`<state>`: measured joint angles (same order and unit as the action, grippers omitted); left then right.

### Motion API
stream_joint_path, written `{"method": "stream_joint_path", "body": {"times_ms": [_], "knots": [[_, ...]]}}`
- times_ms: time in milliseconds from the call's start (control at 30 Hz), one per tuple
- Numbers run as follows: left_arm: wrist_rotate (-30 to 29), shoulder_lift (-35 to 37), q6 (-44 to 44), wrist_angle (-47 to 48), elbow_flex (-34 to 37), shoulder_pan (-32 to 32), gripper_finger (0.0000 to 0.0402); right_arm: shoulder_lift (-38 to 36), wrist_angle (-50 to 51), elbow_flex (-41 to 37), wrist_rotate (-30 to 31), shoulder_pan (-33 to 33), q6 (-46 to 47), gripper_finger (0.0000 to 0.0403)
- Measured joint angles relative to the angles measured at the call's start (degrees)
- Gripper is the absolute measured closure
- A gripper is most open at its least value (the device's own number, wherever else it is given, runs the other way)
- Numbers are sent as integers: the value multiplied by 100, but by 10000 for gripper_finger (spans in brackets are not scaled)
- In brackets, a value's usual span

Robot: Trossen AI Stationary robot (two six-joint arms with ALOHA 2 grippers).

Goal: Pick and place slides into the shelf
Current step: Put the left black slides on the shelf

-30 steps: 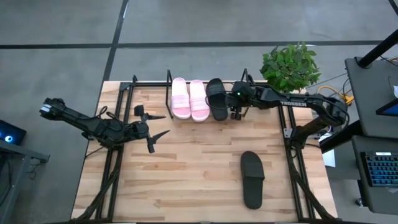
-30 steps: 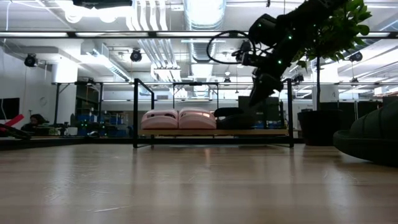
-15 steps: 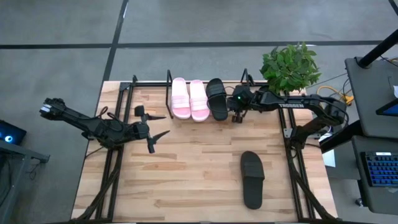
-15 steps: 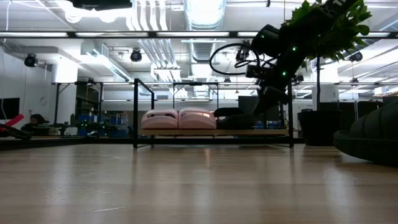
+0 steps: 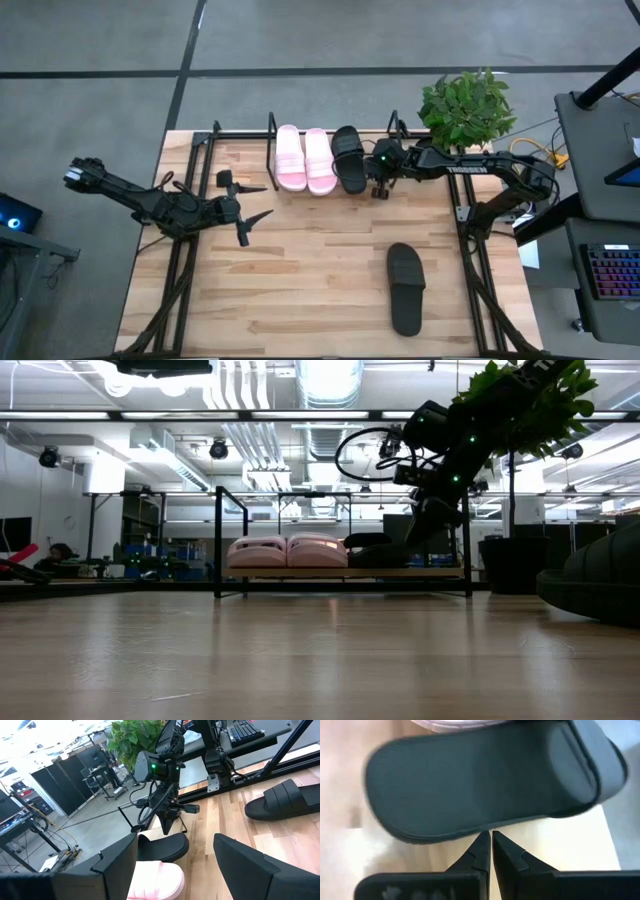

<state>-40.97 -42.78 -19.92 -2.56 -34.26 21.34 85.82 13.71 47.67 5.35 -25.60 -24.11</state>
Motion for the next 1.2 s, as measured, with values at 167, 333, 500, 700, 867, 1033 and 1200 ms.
{"method": "stream_joint_path", "body": {"times_ms": [167,333,500,700,867,1033,1200], "knots": [[0,-5,0,2,0,0,155,35,40,-21,-125,91,57,394],[0,-1,0,2,0,-2,155,26,25,-19,-131,166,119,394],[0,-3,0,4,0,0,155,36,17,-19,-173,177,168,394],[0,-5,0,3,0,-1,155,97,-46,-19,-252,235,170,394],[0,-5,-2,3,0,-2,155,101,-79,-17,-274,246,168,394],[0,-5,-2,4,0,0,155,101,-79,-17,-276,259,166,394],[-1,-5,-2,4,0,-1,155,91,-79,-14,-251,261,165,394]]}}
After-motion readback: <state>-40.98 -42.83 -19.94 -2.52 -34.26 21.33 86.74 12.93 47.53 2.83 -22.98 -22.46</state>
